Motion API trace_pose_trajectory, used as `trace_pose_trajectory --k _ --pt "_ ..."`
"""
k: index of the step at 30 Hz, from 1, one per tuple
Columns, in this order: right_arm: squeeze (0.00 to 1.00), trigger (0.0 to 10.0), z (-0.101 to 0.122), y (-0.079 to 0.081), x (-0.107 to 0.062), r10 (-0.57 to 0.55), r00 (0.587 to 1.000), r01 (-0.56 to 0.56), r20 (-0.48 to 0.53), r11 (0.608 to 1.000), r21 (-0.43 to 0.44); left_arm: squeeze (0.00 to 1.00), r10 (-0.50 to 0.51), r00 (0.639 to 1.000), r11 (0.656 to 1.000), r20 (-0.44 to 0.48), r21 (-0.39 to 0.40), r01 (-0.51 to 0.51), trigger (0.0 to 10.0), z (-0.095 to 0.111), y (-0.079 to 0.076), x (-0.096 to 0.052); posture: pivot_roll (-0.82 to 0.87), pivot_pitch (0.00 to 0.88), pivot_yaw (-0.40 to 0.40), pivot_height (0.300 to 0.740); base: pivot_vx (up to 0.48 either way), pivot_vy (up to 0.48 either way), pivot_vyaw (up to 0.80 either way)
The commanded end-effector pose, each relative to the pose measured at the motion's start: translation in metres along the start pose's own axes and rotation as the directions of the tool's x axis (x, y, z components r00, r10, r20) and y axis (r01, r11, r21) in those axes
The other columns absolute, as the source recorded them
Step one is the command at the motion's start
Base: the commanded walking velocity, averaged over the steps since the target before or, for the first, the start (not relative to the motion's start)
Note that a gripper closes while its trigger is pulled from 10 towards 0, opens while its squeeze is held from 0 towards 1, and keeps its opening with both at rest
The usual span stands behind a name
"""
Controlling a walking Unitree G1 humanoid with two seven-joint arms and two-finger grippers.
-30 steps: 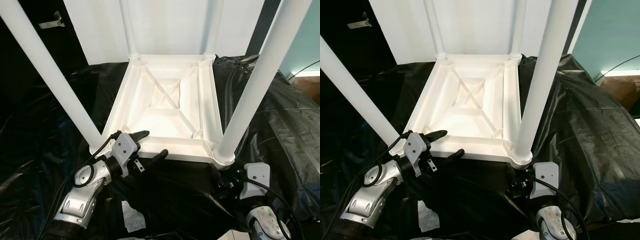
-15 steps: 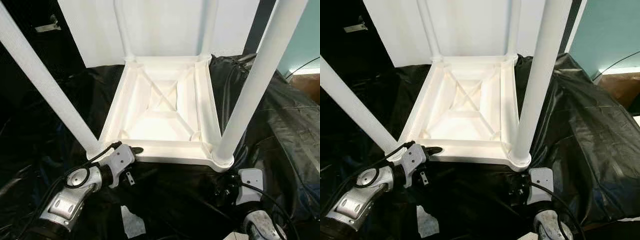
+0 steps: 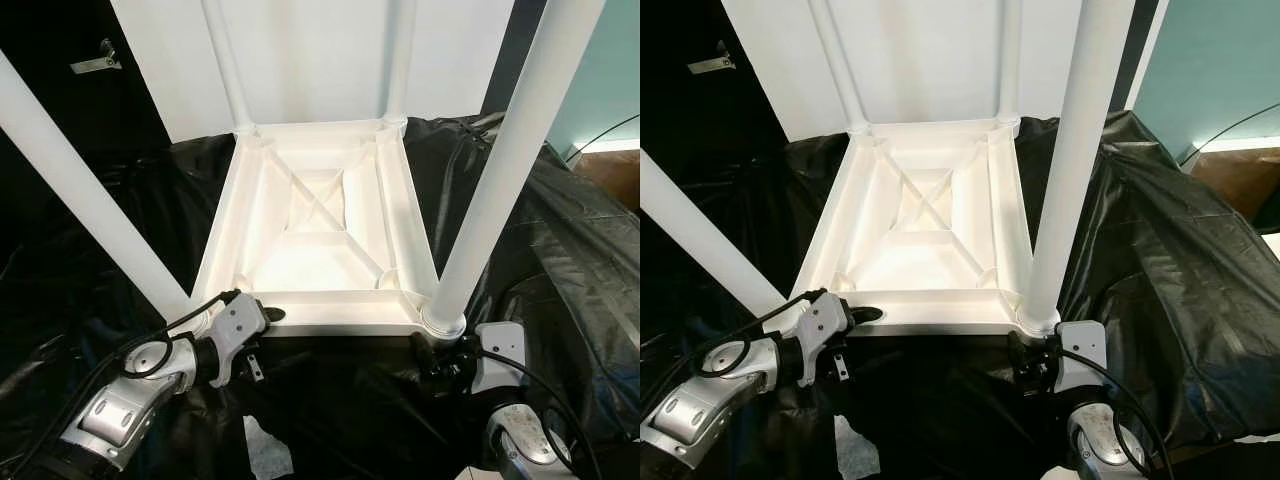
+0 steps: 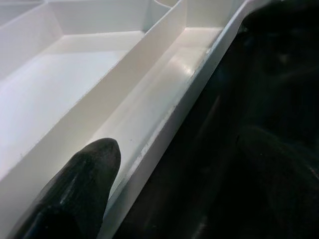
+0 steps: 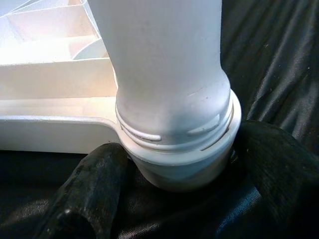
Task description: Building children table
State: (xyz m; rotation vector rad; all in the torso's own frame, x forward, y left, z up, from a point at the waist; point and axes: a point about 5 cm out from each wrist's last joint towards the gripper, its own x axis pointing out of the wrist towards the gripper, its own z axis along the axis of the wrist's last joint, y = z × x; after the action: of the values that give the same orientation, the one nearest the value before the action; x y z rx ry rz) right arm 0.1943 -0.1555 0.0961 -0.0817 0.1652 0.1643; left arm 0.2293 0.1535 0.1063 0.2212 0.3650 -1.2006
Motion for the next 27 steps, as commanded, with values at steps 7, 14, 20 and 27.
trace_pose_trajectory --k 7,14,20,27 --pt "0.00 10.0 0.004 -0.004 -0.002 -0.017 1.000 0.017 0.005 1.000 -0.009 0.00 -0.532 0.845 0.824 0.056 -0.197 0.532 10.0 -0.019 -0.044 -0.011 -0.10 0.040 0.029 0.740 0.000 0.000 0.00" --pt "0.00 10.0 0.006 -0.009 -0.003 -0.026 1.000 0.026 0.004 1.000 -0.017 0.00 -0.509 0.852 0.818 0.123 -0.239 0.523 10.0 -0.022 -0.049 -0.018 -0.09 0.044 0.024 0.740 0.000 0.000 0.00" --pt "0.00 10.0 0.008 -0.011 0.003 -0.022 1.000 0.023 0.011 0.999 -0.026 0.00 -0.463 0.855 0.812 0.232 -0.275 0.515 10.0 -0.010 -0.051 -0.024 -0.08 0.043 0.018 0.740 0.000 0.000 0.00" --pt "0.00 10.0 0.012 -0.011 0.010 -0.012 1.000 0.013 0.023 0.999 -0.035 0.00 -0.332 0.884 0.877 0.330 -0.237 0.418 10.0 -0.006 -0.040 -0.029 -0.06 0.045 0.011 0.740 0.000 0.000 0.00"
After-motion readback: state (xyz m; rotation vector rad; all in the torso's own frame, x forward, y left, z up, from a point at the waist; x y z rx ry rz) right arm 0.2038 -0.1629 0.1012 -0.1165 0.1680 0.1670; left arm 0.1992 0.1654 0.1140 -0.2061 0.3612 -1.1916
